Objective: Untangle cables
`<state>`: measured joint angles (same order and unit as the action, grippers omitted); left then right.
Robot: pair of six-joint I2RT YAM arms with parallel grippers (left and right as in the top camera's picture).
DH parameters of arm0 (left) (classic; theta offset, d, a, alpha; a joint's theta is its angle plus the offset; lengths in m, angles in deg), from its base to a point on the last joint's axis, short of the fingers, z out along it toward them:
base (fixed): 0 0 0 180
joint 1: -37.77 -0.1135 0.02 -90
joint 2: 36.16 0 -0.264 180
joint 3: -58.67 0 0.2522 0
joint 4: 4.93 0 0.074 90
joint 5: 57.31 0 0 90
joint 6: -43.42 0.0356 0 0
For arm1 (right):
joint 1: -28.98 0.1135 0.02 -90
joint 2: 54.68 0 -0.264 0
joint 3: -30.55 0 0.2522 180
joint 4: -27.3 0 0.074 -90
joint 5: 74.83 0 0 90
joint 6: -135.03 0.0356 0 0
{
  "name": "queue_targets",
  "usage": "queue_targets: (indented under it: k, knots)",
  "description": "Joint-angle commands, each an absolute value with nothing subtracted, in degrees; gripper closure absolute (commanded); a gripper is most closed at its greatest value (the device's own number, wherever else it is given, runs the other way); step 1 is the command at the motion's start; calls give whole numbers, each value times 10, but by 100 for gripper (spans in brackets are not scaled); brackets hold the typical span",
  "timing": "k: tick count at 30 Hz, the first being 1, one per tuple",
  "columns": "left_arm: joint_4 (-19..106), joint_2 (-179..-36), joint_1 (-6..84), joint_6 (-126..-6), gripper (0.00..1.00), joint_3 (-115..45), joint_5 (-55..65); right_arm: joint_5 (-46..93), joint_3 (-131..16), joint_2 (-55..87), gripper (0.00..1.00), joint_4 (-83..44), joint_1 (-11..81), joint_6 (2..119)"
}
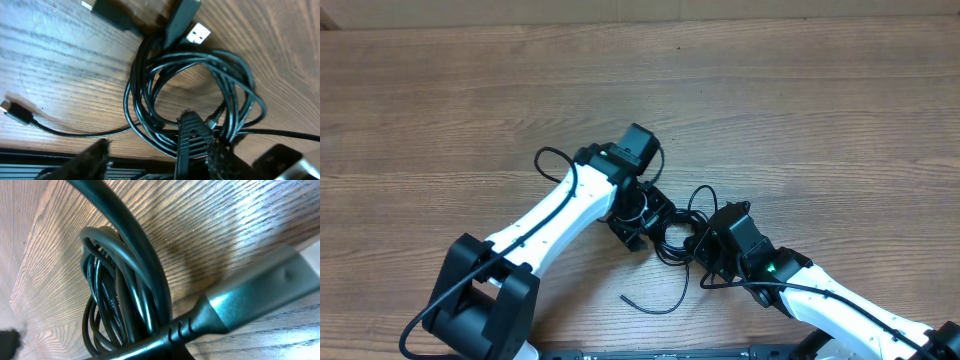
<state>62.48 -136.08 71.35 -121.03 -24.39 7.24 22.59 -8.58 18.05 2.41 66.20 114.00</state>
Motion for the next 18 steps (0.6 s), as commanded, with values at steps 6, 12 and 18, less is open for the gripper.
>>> queue_targets:
  k: [6, 12, 18]
  knots:
    - [628, -1353, 778, -1317, 45, -245, 171, 219, -88, 182, 92, 26, 664, 1136]
    - [621, -1353, 782, -1379, 40, -219, 205, 223, -88, 182, 91, 24, 664, 1136]
    - [484, -1353, 782, -1350, 37, -140, 158, 223, -88, 182, 90, 22, 664, 1136]
